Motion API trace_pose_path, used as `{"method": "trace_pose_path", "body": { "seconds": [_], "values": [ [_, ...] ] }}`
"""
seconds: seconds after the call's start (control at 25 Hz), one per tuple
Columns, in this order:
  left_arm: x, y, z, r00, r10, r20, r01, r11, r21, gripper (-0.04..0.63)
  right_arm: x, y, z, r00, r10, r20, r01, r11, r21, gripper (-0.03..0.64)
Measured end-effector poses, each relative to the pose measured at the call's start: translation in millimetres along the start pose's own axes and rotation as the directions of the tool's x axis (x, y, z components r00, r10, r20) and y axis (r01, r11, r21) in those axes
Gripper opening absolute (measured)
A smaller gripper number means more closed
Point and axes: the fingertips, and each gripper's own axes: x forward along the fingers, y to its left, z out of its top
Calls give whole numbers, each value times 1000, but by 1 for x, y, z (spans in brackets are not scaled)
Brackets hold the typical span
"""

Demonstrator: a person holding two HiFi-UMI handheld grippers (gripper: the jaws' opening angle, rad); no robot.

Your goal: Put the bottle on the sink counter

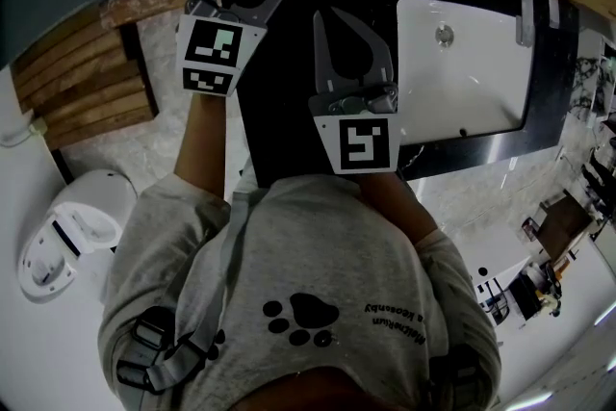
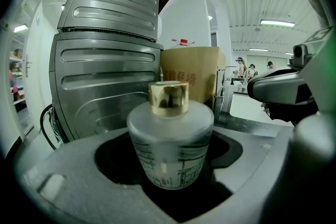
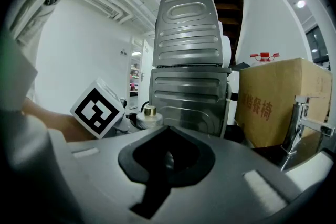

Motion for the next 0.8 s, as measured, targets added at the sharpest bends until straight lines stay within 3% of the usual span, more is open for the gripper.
{"method": "trace_pose_path", "body": {
  "seconds": [0.32, 0.8],
  "values": [
    [5, 1, -4, 1000, -1, -25, 1, 1000, -1, 344, 1, 0, -4, 1000, 4, -8, -4, 1000, -3, 0],
    [13, 4, -12, 996, -35, -80, 30, 998, -58, 344, 3, 2, -5, 1000, 6, -8, -6, 1000, 3, 0]
  ]
}}
